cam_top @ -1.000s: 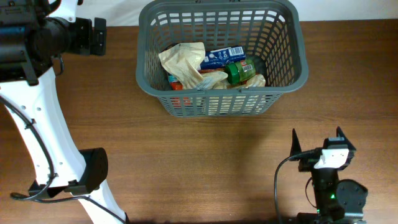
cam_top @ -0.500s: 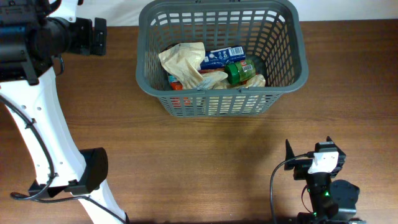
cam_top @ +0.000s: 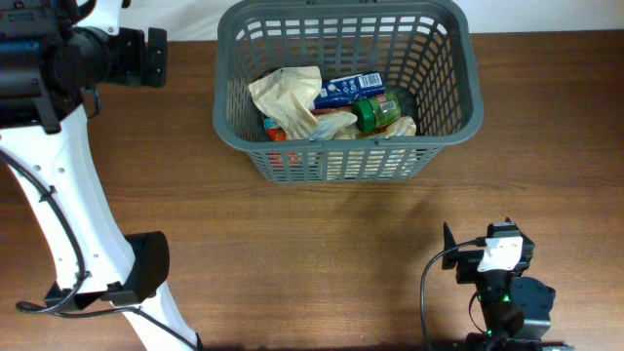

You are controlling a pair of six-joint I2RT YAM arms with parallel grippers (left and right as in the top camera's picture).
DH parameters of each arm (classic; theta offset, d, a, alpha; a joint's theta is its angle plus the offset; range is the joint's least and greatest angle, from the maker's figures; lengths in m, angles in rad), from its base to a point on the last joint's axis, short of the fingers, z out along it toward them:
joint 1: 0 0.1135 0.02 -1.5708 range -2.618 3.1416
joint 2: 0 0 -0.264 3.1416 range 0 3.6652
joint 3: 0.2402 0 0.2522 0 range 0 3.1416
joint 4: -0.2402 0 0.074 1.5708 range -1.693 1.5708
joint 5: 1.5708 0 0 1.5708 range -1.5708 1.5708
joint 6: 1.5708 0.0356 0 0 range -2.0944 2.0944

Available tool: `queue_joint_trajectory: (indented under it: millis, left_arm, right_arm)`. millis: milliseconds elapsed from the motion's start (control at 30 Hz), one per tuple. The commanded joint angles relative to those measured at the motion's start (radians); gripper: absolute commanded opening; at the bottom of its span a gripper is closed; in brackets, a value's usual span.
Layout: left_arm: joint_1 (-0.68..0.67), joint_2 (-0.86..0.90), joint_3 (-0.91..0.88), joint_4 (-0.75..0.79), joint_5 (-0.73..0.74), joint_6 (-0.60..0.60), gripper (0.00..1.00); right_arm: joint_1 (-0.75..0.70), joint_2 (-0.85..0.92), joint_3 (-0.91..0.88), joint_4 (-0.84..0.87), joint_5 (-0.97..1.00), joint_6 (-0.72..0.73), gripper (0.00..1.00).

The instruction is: Pack container

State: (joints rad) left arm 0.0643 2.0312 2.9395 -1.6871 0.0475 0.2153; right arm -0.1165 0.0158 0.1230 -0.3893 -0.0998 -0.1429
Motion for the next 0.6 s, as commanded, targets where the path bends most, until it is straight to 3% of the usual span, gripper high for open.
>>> queue_joint_trajectory:
  millis: [0, 367, 567]
  left_arm:
    - [0.004, -0.004, 0.000, 0.000, -0.003, -0.013, 0.99]
    - [-0.003, -0.009, 0.000, 0.000, -0.003, -0.013, 0.99]
    - [-0.032, -0.132, -0.069, 0.000, -0.003, -0.013, 0.99]
  right_arm:
    - [-0.008, -0.013, -0.009, 0.004, -0.013, -0.007, 0.99]
    - [-0.008, -0.012, -0.009, 0.004, -0.013, -0.007, 0.99]
    - [-0.008, -0.012, -0.009, 0.003, -0.013, -0.007, 0.99]
